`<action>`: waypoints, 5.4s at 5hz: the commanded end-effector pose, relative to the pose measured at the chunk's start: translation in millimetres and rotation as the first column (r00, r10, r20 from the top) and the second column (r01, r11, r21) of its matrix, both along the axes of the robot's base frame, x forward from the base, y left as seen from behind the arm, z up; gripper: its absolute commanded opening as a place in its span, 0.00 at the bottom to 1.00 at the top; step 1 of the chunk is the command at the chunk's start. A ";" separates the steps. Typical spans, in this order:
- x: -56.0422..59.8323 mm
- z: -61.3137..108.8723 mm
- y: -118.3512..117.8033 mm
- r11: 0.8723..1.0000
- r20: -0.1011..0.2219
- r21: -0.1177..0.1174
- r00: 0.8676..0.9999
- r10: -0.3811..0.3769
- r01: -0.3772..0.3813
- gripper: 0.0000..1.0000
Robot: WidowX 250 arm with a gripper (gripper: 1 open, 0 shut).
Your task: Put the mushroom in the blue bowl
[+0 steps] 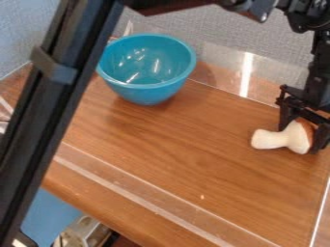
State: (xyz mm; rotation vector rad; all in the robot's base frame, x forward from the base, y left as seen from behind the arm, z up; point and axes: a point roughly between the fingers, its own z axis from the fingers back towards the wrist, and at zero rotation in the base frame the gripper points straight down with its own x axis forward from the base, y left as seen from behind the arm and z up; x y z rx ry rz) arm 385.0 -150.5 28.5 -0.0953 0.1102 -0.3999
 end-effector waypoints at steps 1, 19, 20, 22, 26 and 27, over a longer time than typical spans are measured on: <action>12.7 7.9 4.9 0.999 0.029 -0.013 0.999 0.042 -0.042 0.00; 27.8 3.1 -14.7 0.997 -0.019 -0.044 0.998 -0.063 0.063 0.00; 27.0 -2.1 -15.0 0.995 -0.021 -0.046 0.996 -0.088 0.086 0.00; 14.1 -2.9 -11.2 0.994 -0.024 -0.051 0.995 -0.096 0.095 0.00; 14.4 9.9 -4.0 0.995 -0.024 -0.067 0.997 -0.080 0.078 0.00; 18.2 13.1 1.0 0.996 -0.017 -0.076 0.999 -0.046 0.045 0.00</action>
